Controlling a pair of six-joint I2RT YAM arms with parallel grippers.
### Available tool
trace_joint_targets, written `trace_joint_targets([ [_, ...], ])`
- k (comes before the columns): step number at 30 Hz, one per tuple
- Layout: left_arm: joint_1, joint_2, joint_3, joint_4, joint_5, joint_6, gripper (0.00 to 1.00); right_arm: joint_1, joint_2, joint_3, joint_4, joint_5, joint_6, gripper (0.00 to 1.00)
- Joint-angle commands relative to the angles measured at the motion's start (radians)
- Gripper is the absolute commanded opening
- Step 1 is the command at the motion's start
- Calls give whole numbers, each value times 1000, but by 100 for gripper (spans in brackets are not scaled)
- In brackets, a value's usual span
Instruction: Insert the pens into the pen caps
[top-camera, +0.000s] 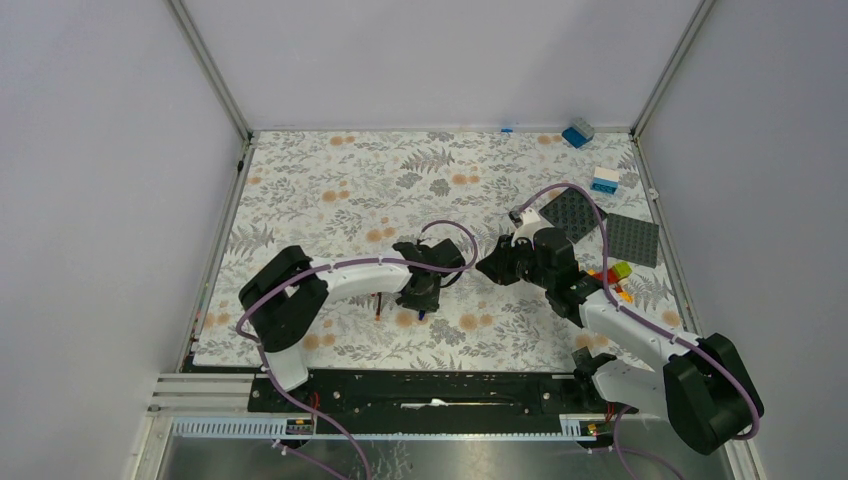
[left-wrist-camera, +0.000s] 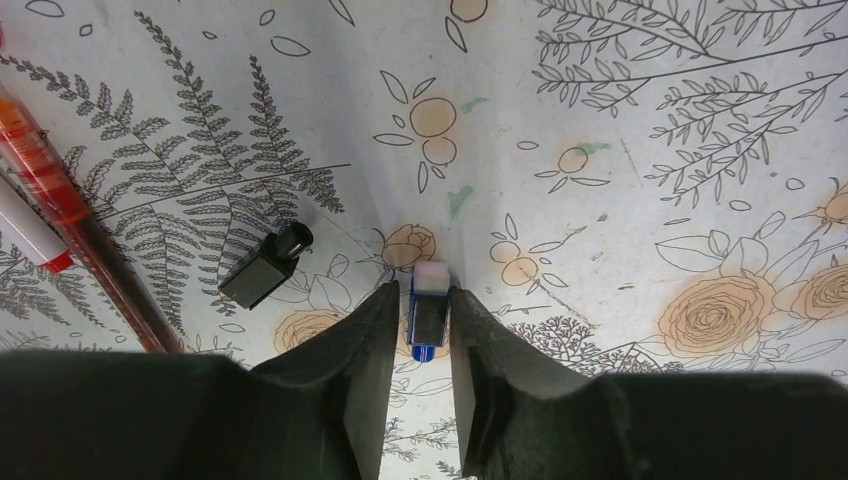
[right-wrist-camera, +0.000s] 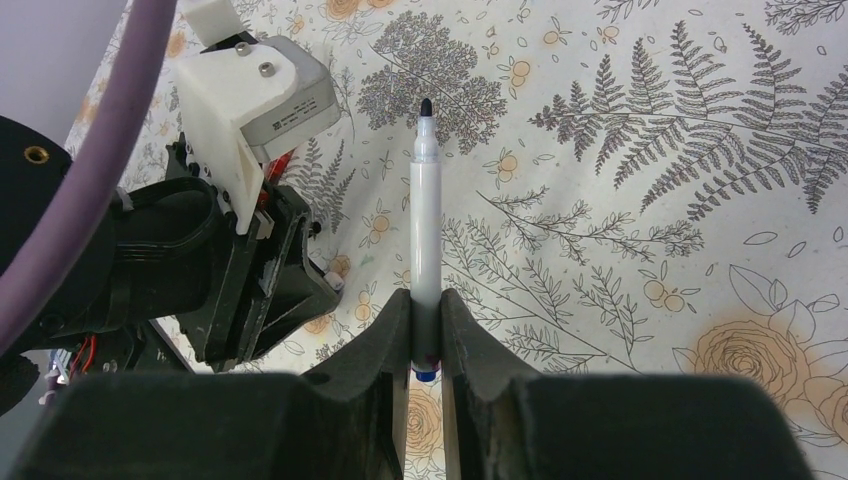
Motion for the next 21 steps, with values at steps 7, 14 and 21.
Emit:
trace_joint_targets([
  [7,15,24,21,22,38,19,20,1,10,32,38,-29,-5,0],
  [14,21,-102,-67,163,-22,0,0,1,17,36,44,-70,-12,0],
  [21,28,-337,-100,291,-163,20,0,2,-17,43,47,-135,-31,0],
])
